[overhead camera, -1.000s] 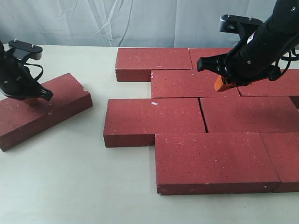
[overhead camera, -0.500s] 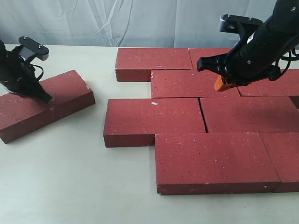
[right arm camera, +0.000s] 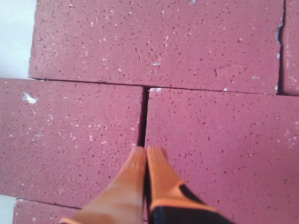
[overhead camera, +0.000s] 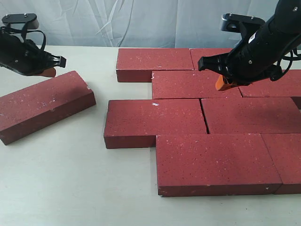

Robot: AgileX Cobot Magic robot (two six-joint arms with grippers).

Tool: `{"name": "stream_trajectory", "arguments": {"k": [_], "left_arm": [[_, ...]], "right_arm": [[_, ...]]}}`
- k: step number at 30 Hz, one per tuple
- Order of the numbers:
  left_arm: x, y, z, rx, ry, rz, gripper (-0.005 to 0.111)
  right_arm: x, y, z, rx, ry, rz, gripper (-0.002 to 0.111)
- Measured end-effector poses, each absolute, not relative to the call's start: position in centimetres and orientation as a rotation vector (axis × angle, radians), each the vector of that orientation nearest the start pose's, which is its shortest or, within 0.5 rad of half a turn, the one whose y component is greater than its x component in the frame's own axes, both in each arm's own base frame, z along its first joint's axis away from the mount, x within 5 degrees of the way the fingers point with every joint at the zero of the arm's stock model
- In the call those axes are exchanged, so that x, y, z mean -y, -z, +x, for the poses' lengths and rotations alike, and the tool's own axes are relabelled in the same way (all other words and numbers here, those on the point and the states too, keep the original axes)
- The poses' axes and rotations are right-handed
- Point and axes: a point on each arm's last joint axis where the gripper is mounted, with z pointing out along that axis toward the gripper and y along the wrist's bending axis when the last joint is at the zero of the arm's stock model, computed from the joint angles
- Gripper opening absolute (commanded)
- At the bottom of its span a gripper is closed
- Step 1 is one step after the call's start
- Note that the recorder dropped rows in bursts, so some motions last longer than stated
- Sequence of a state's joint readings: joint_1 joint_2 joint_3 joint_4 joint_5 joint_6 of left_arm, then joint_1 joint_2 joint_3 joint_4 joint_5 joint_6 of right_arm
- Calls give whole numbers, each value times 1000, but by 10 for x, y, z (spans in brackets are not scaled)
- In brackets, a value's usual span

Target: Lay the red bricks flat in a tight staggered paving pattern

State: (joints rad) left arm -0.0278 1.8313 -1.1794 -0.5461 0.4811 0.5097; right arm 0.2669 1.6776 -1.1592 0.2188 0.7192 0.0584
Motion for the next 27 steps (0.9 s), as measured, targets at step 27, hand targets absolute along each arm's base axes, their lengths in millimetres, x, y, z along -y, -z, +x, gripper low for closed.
{"name": "stream_trajectory", "arguments": {"k": [27], "left_arm": [[116,-162,423,-2676,88,389,0]], "right_arm": [[-103,-233,329,-2723,-337,-99,-1]]}}
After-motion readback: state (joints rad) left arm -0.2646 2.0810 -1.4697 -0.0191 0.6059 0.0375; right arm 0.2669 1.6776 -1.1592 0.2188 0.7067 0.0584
